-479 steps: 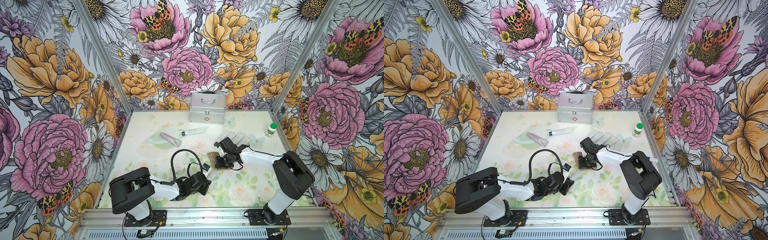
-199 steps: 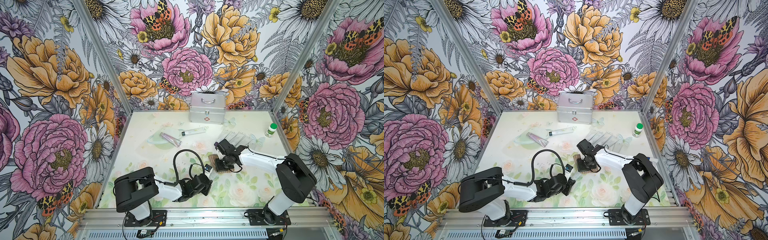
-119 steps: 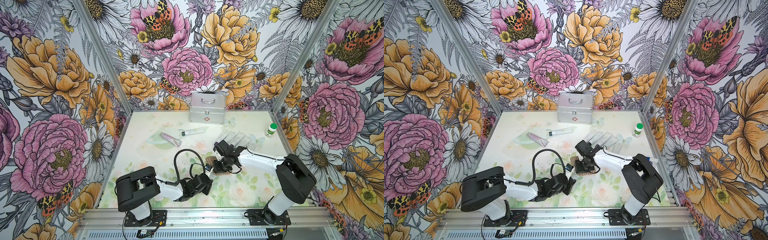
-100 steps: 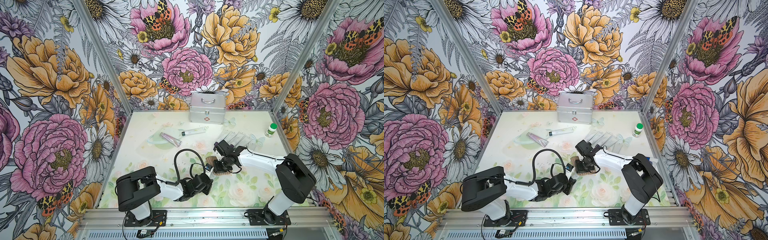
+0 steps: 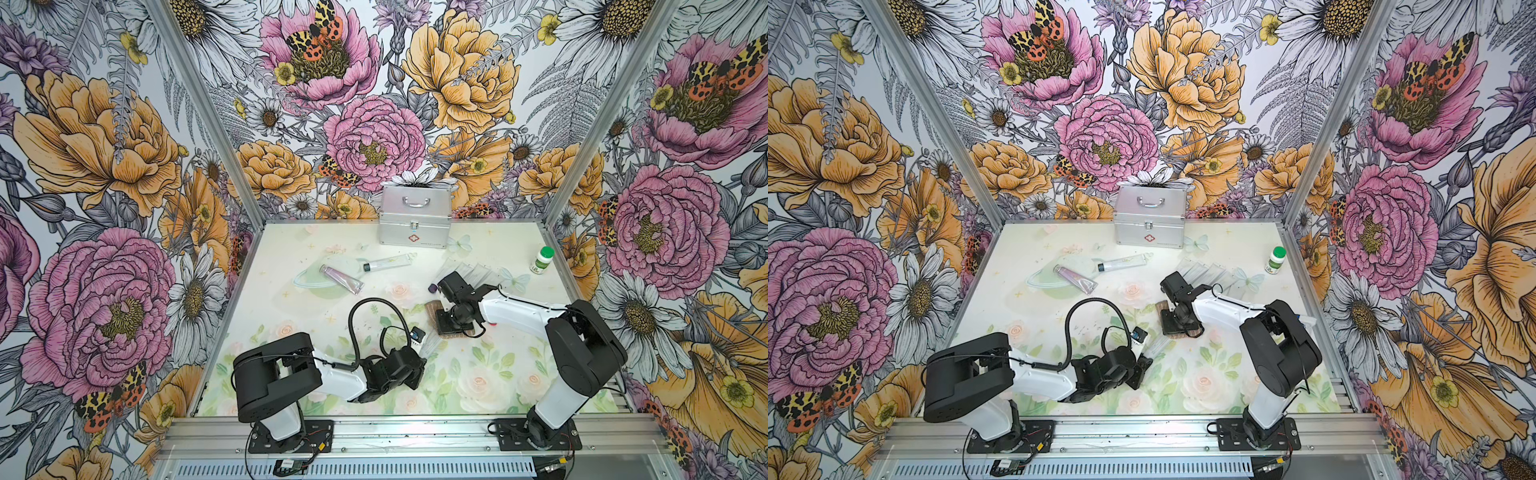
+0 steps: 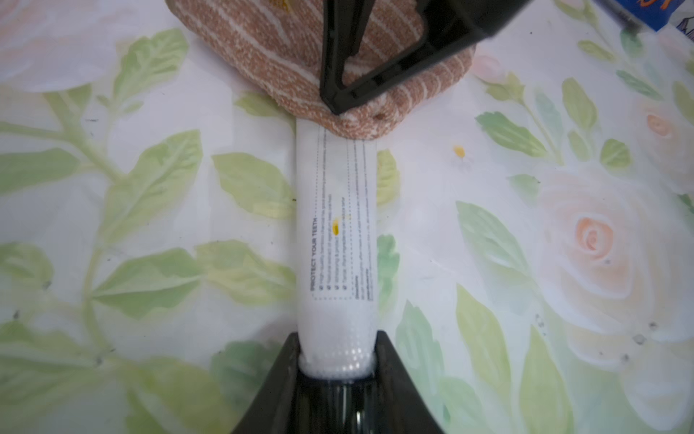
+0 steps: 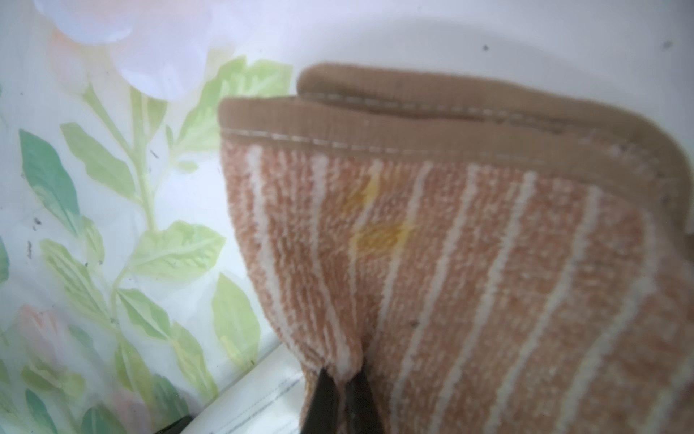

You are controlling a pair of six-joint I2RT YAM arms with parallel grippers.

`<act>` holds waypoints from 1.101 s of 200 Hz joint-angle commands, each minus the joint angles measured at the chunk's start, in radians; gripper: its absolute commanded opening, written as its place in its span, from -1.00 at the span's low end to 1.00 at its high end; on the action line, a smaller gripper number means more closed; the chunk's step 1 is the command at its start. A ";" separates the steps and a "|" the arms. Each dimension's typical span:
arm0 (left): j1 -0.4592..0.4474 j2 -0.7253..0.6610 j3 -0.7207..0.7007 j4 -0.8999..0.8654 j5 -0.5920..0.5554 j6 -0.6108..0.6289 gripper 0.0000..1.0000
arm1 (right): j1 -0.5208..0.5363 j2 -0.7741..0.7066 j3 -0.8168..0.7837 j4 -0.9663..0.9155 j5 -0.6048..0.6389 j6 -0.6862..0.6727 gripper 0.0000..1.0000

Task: Wipe the surface of the toothpaste tube
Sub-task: Wipe the dirt from the toothpaste tube.

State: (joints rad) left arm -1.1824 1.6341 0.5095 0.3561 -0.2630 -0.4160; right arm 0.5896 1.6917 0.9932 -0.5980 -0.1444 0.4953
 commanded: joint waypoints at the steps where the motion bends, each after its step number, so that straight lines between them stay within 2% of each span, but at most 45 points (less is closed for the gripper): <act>1: 0.009 0.028 -0.036 -0.122 -0.004 0.005 -0.45 | 0.045 0.024 -0.013 -0.083 -0.040 0.006 -1.00; 34: 0.011 0.025 -0.038 -0.120 -0.004 0.002 -0.44 | 0.100 -0.027 -0.038 -0.050 -0.149 0.055 -1.00; 66: 0.010 0.027 -0.039 -0.120 -0.007 0.002 -0.45 | 0.116 -0.042 -0.077 -0.022 -0.195 0.081 -1.00; 99: 0.012 0.023 -0.045 -0.119 -0.014 0.000 -0.46 | 0.113 -0.025 -0.114 -0.025 -0.145 0.064 -1.00; 137: 0.013 0.014 -0.052 -0.120 -0.016 -0.006 -0.47 | 0.079 0.026 -0.110 -0.085 0.081 0.009 -1.00; 164: 0.013 0.011 -0.059 -0.120 -0.017 -0.007 -0.47 | 0.028 0.030 -0.102 -0.094 0.152 -0.014 -1.00; 196: 0.013 0.008 -0.059 -0.119 -0.016 -0.009 -0.47 | -0.007 0.045 -0.078 -0.092 0.154 -0.029 -1.00; 220: 0.013 0.008 -0.057 -0.119 -0.016 -0.008 -0.47 | 0.001 0.029 -0.060 -0.089 0.064 -0.027 -1.00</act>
State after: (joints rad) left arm -1.1816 1.6310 0.4965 0.3744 -0.2646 -0.4164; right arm 0.5907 1.6749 0.9554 -0.5457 -0.1078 0.4892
